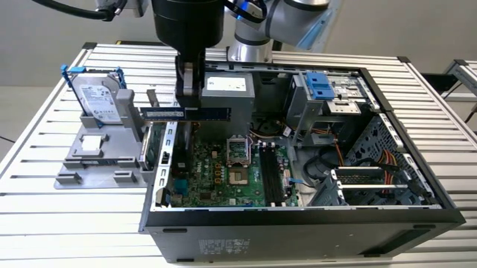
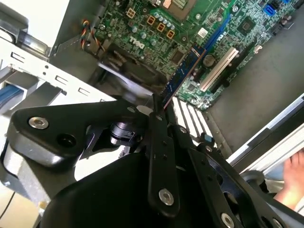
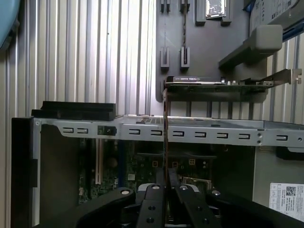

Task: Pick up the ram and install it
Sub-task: 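Pick up the ram and move it above insertion slot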

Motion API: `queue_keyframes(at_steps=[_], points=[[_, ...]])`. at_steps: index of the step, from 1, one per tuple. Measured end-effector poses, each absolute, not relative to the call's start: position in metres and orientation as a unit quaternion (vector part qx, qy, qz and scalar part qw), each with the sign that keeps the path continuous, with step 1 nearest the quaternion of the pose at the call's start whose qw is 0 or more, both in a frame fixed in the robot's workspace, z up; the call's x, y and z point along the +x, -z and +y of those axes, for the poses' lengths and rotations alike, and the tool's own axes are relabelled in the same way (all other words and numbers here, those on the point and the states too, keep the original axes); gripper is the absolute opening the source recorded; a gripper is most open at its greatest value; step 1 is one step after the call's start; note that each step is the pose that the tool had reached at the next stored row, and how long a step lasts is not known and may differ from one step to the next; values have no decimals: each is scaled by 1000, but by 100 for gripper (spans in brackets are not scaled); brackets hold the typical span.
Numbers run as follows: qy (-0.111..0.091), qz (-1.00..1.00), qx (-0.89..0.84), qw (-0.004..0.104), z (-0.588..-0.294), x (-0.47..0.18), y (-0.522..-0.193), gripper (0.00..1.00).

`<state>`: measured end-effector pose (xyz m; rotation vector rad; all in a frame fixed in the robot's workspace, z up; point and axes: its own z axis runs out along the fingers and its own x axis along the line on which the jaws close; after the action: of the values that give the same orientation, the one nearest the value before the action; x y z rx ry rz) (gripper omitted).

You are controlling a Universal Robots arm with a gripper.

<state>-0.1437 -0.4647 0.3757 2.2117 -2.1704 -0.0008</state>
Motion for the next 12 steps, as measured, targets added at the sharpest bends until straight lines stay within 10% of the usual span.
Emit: queue_keyframes(at_steps=[12], points=[[0, -700, 714, 21, -465, -128, -376, 0]])
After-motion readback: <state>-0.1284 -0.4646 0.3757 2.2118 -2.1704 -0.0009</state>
